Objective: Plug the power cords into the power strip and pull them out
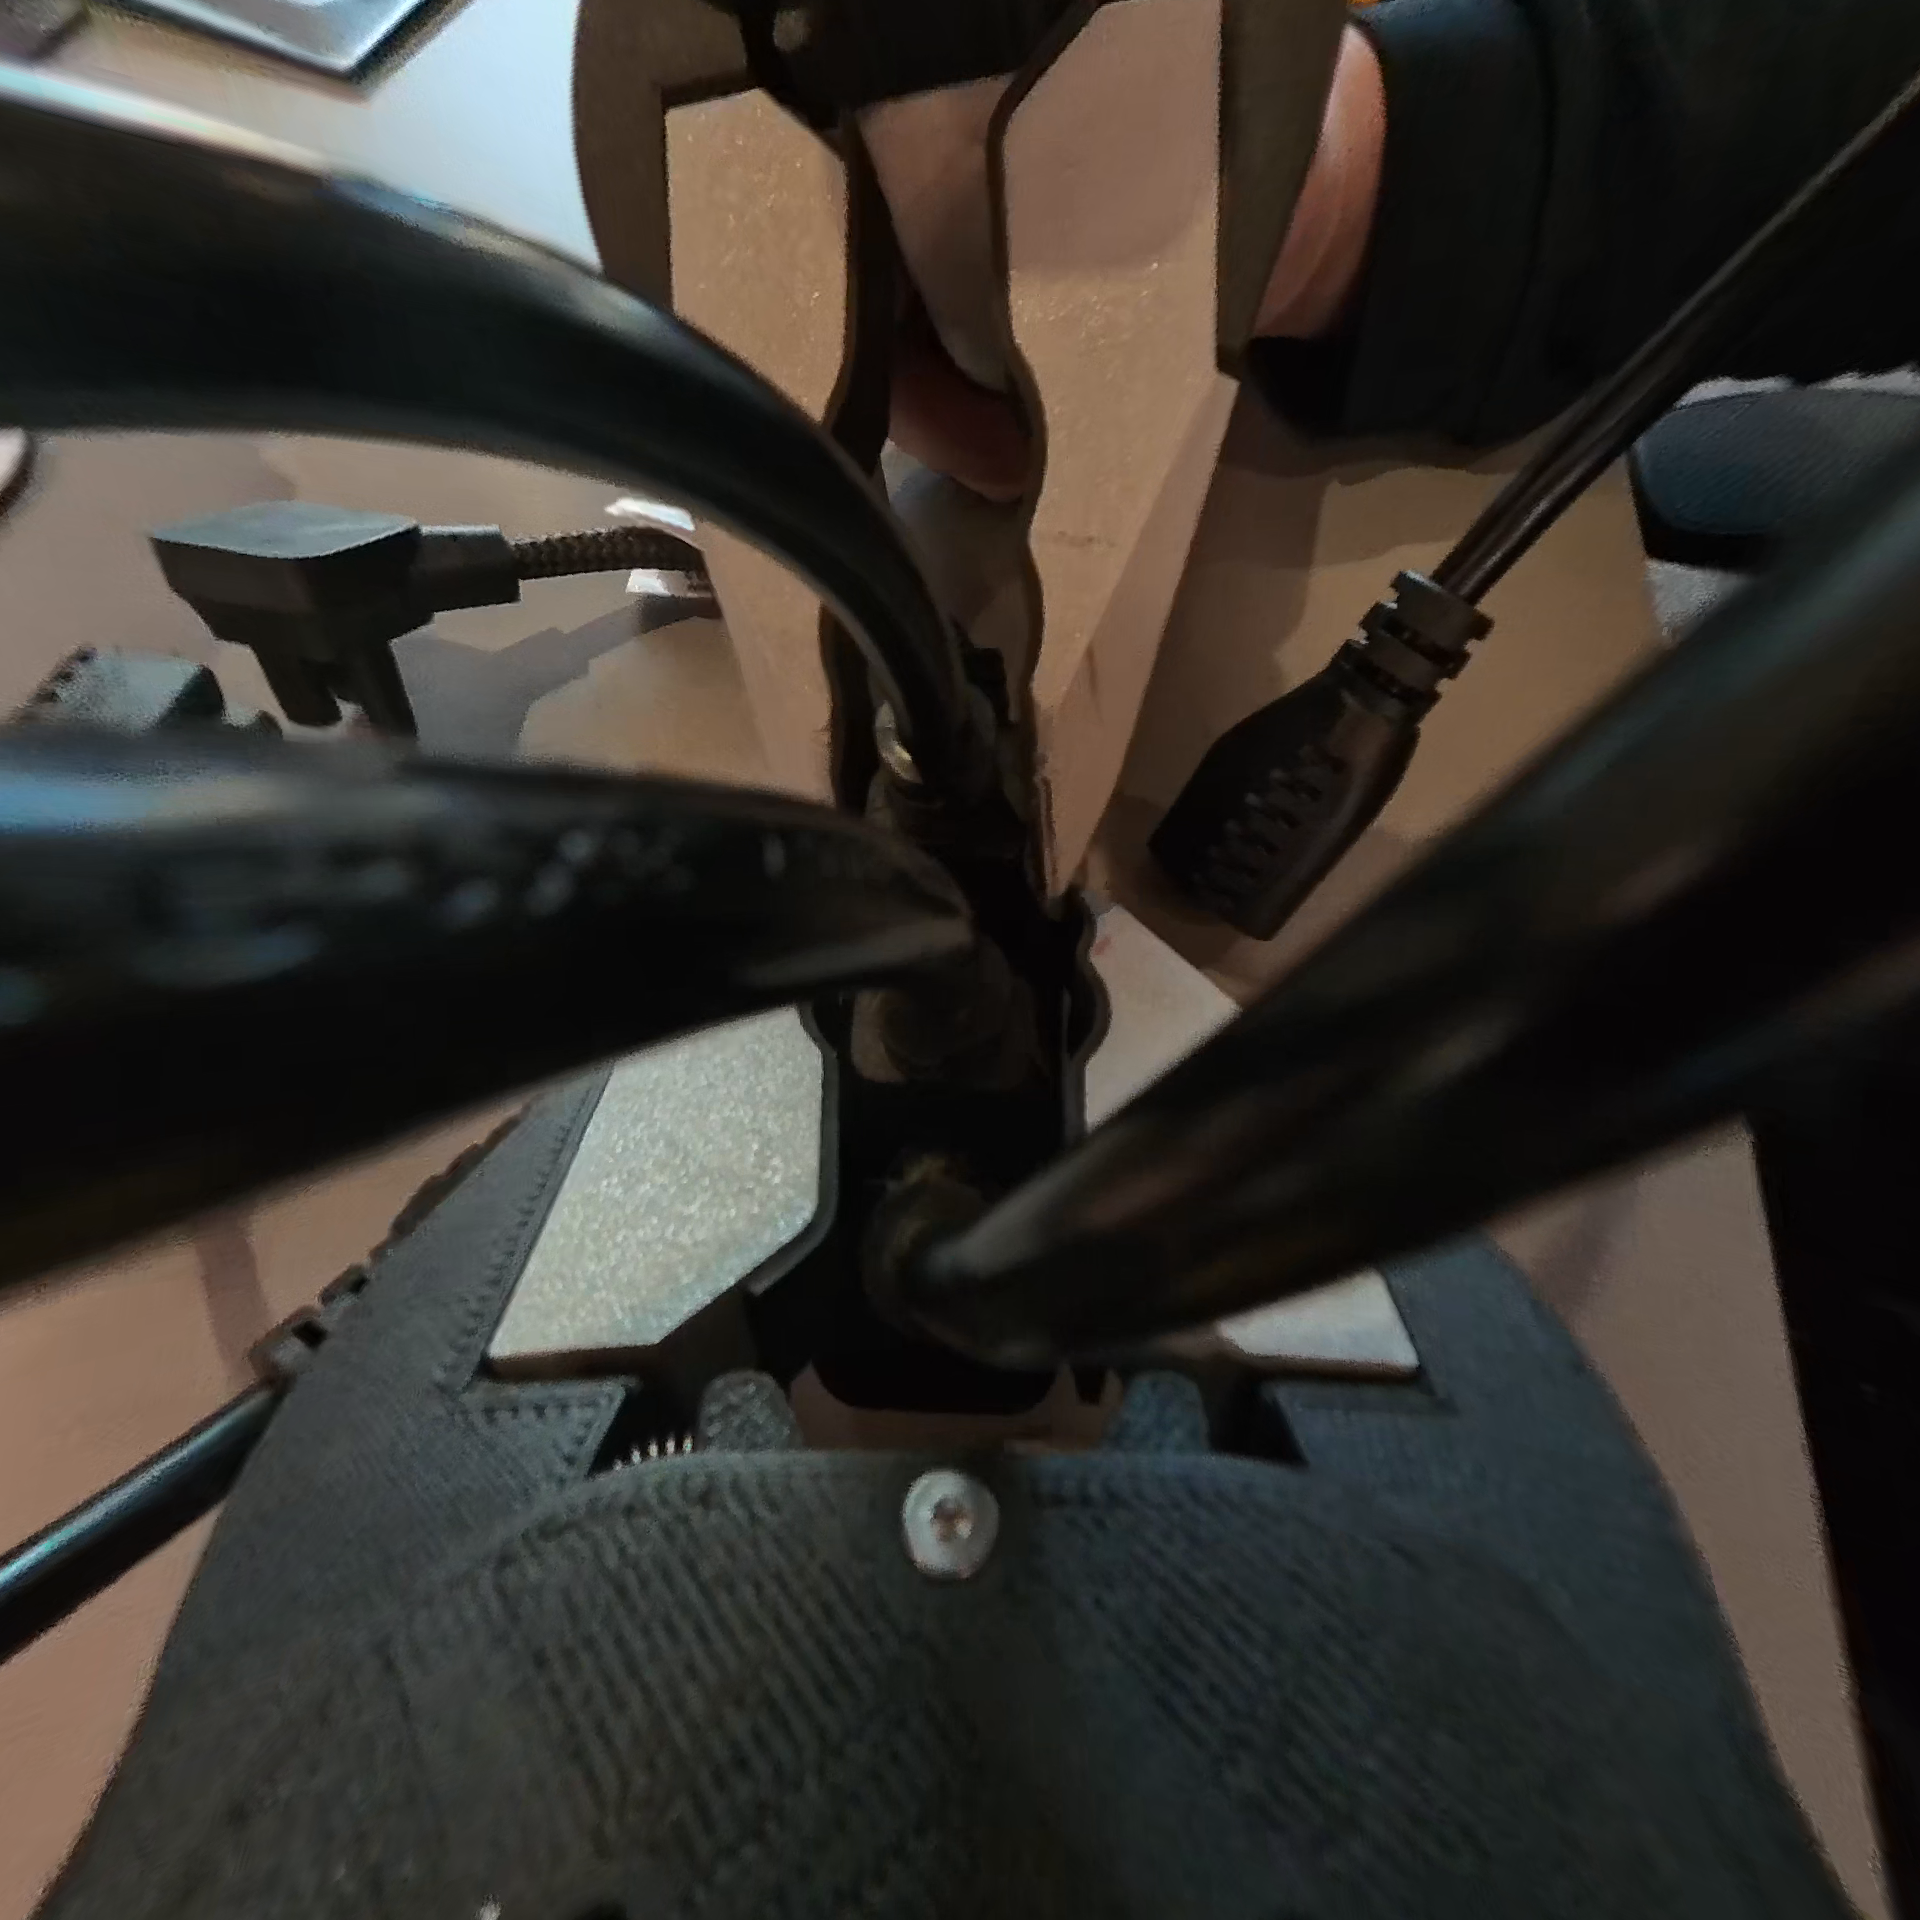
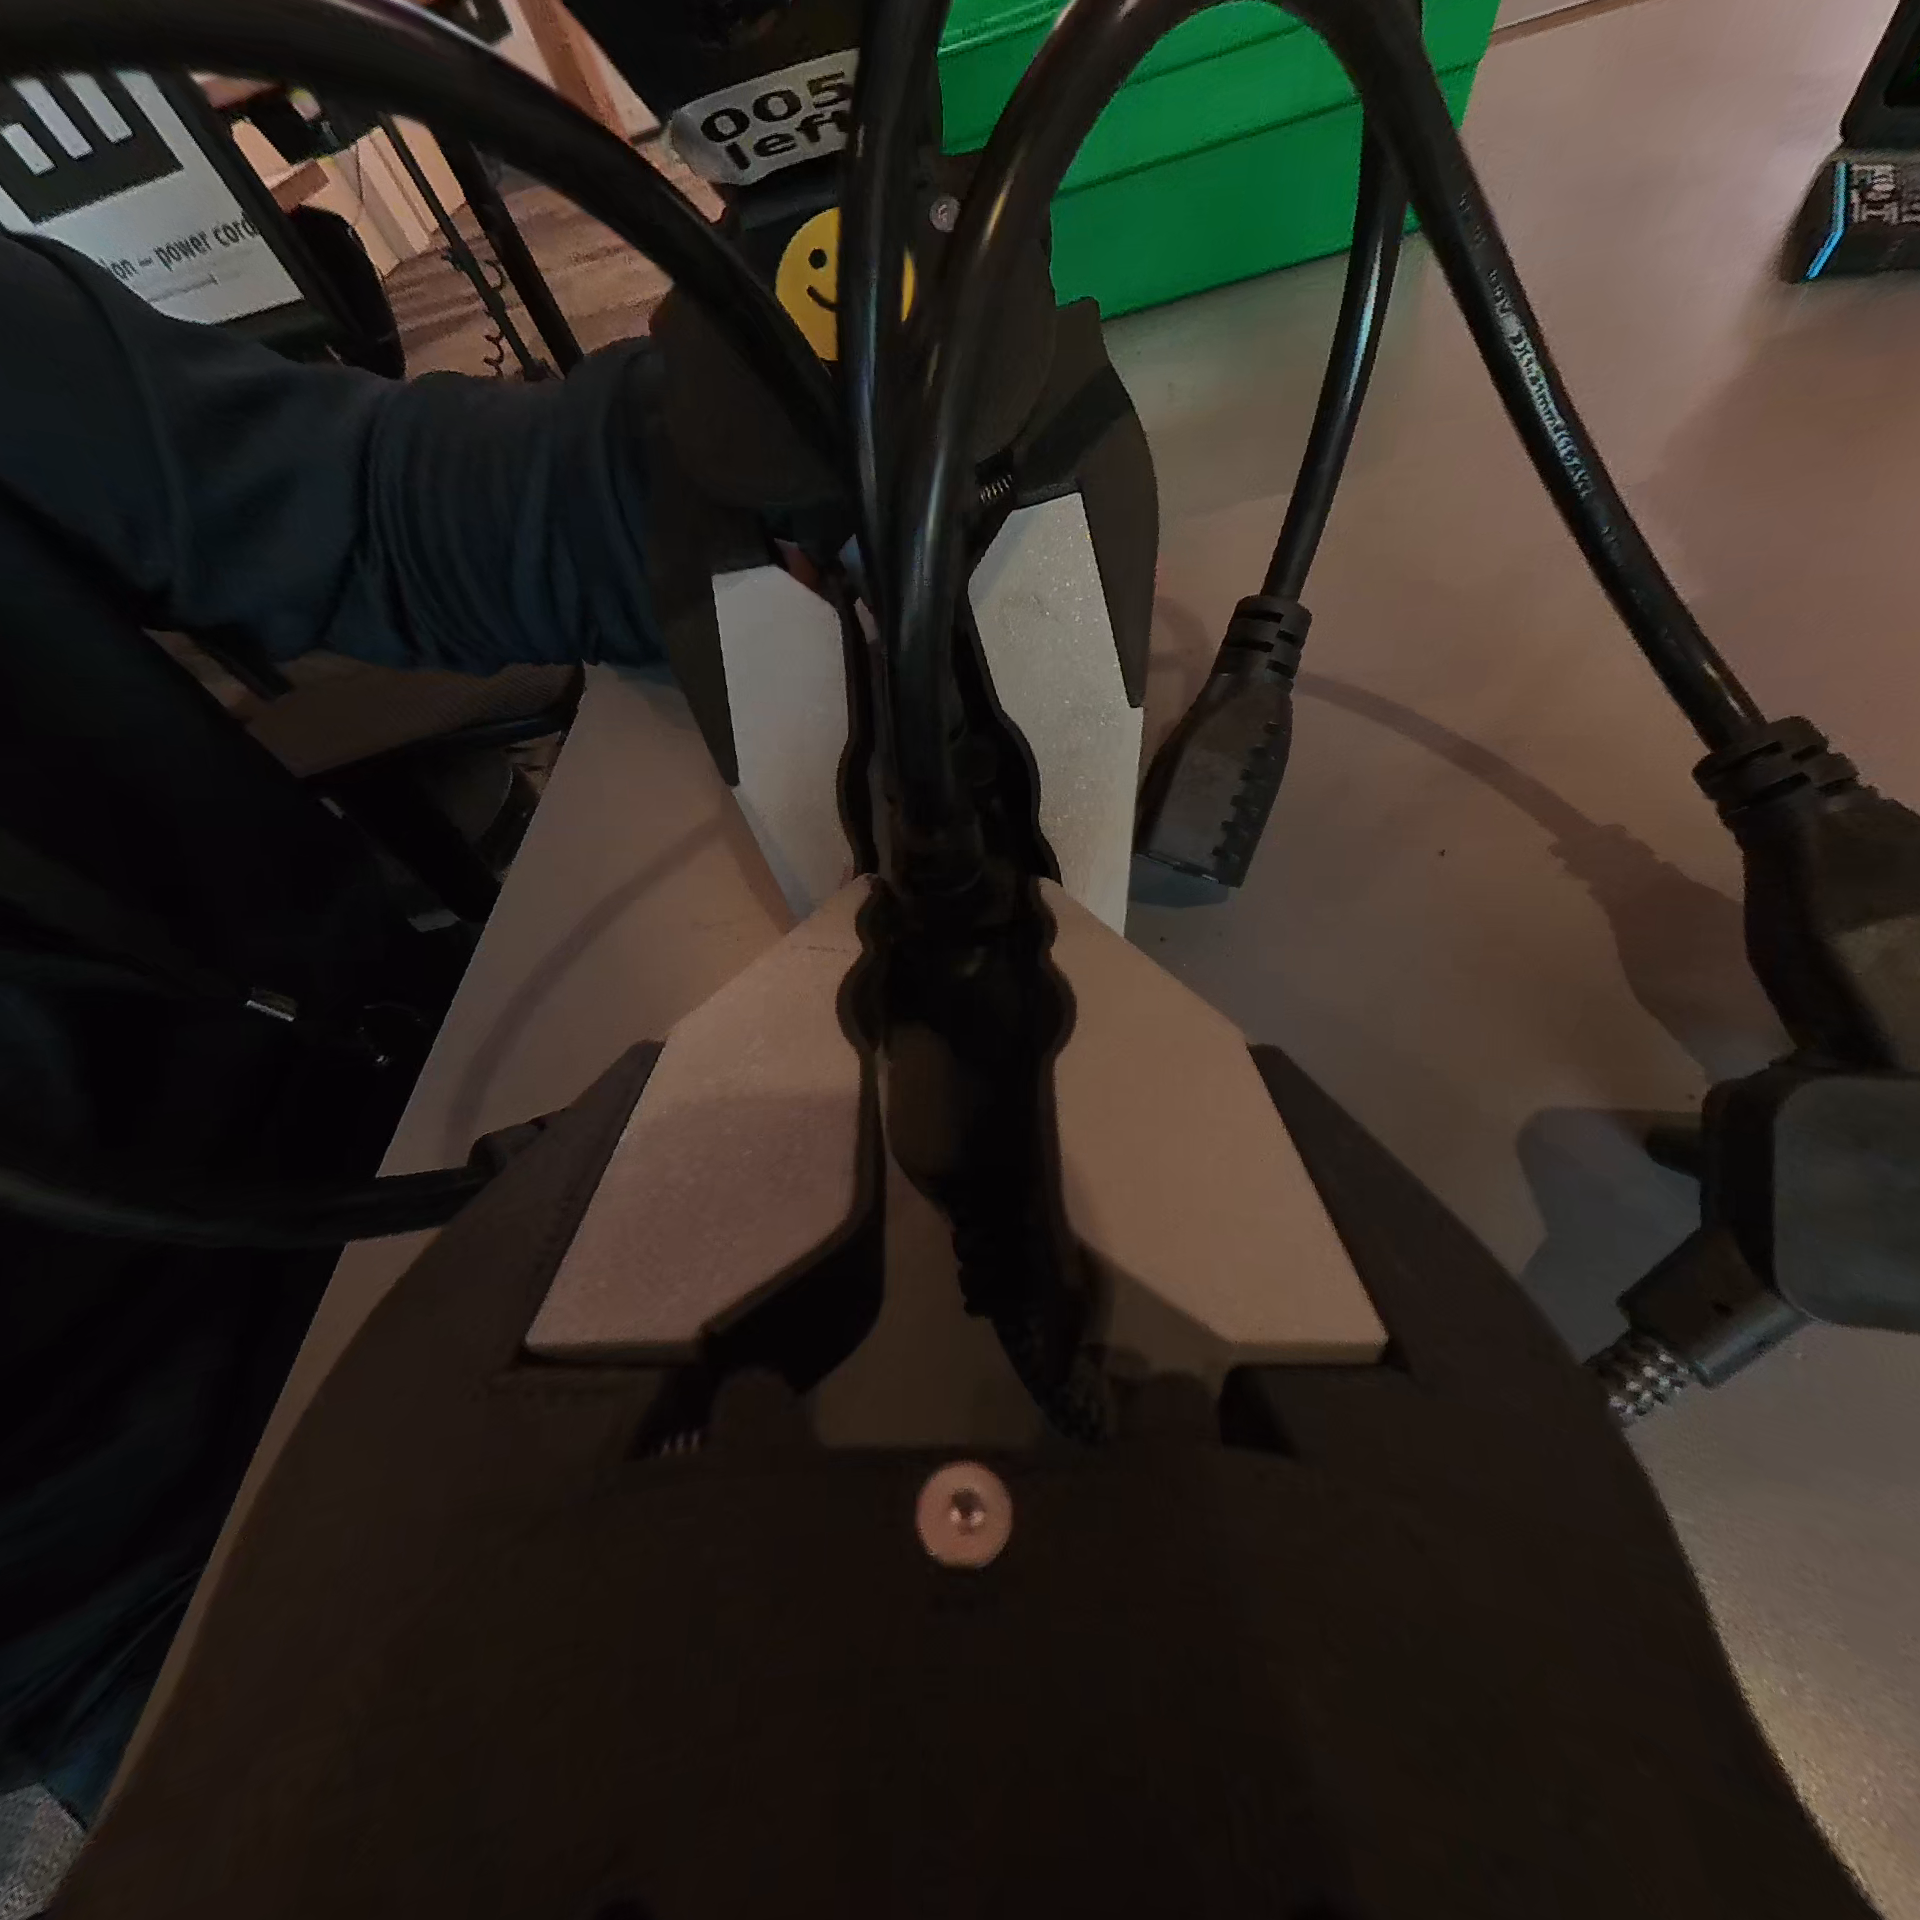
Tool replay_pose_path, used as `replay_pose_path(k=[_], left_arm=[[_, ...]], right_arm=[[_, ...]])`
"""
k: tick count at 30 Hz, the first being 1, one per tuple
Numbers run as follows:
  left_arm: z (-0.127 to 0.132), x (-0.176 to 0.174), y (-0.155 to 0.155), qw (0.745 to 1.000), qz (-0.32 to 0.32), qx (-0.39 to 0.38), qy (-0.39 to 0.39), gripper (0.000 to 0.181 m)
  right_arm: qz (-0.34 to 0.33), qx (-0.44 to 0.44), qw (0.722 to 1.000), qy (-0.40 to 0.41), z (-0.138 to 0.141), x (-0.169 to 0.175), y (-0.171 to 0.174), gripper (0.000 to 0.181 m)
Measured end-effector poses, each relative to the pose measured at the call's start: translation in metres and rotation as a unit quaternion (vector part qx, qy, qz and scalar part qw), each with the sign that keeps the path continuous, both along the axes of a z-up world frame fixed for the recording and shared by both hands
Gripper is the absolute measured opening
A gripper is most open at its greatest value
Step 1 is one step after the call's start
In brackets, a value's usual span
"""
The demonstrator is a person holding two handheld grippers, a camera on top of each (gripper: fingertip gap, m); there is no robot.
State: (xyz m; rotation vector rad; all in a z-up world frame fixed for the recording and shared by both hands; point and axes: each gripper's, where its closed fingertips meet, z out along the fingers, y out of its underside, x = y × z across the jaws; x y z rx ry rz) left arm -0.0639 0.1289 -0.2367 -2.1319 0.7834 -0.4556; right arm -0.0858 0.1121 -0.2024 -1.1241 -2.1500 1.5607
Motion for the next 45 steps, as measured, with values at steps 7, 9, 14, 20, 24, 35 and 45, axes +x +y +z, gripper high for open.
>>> replay_pose_path(k=[7,9,14,20,24,35,45], left_arm=[[0.020,0.001,0.005,0.978,0.092,-0.084,-0.166,0.062],[0.030,-0.002,0.009,0.967,0.110,-0.084,-0.214,0.058],[0.040,-0.003,0.012,0.954,0.116,-0.088,-0.261,0.053],[0.038,-0.005,0.012,0.958,0.115,-0.083,-0.249,0.053],[0.033,-0.008,0.009,0.967,0.106,-0.079,-0.219,0.055],[0.011,-0.005,0.001,0.997,0.048,-0.029,-0.054,0.033],[0.010,-0.006,0.001,1.000,0.026,0.006,-0.007,0.030]], right_arm=[[-0.019,-0.029,0.999,-0.006,0.004,-0.003,0.010,0.021],[-0.018,-0.034,0.999,-0.010,0.004,-0.003,0.010,0.021],[-0.018,-0.030,0.999,-0.012,0.002,-0.003,0.009,0.021],[-0.018,-0.030,0.999,-0.013,0.002,-0.003,0.009,0.021],[-0.018,-0.028,0.999,-0.013,0.002,-0.003,0.009,0.021],[-0.005,-0.017,1.000,0.008,0.005,0.002,0.006,0.023],[-0.004,0.007,0.998,0.058,0.019,0.009,0.011,0.019]])
